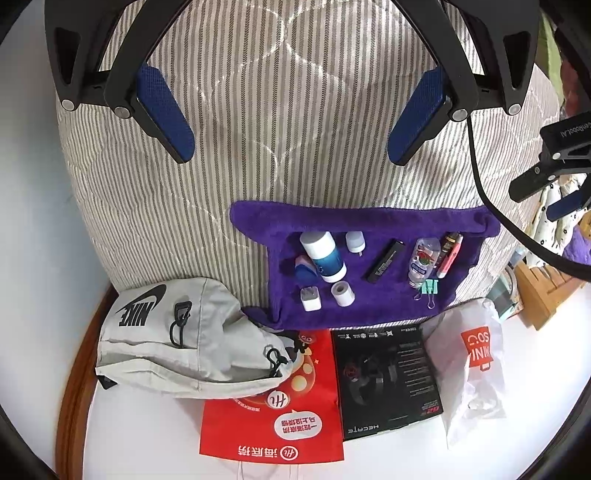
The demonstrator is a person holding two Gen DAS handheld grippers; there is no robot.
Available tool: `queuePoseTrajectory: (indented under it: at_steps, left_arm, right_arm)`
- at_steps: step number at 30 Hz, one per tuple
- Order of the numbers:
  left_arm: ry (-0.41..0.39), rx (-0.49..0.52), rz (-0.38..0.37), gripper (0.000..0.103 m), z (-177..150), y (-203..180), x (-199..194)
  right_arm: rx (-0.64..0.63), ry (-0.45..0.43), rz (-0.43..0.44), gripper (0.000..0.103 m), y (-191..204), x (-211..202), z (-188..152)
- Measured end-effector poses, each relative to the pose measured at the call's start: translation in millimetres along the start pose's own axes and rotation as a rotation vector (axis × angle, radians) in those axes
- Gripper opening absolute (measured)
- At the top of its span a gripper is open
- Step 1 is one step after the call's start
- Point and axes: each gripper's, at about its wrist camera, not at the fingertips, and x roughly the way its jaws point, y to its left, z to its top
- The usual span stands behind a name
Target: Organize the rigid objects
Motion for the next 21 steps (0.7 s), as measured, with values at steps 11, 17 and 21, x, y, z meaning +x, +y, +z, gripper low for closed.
queuePoseTrajectory:
  at_steps: [11,17,21]
  left_arm:
    - [-0.009,-0.002,-0.006,0.102,2.2,0.4,-4.4]
    - [-0.007,0.004,-0.004,0.102,1.1,-1.0,-4.4]
    - [-0.008,0.005,-0.003,0.102,0.7,-1.4,-5.5]
  right_arm:
    - [-0.011,-0.016,-0.004,0.103,2.1,-6.6,-0.9]
    - [-0.022,-0.015,-0.006,0.103,3.5,-7.2,-2.5]
    - [-0.022,-0.014,-0.006,0.103,4.2,-7.5,-3.4]
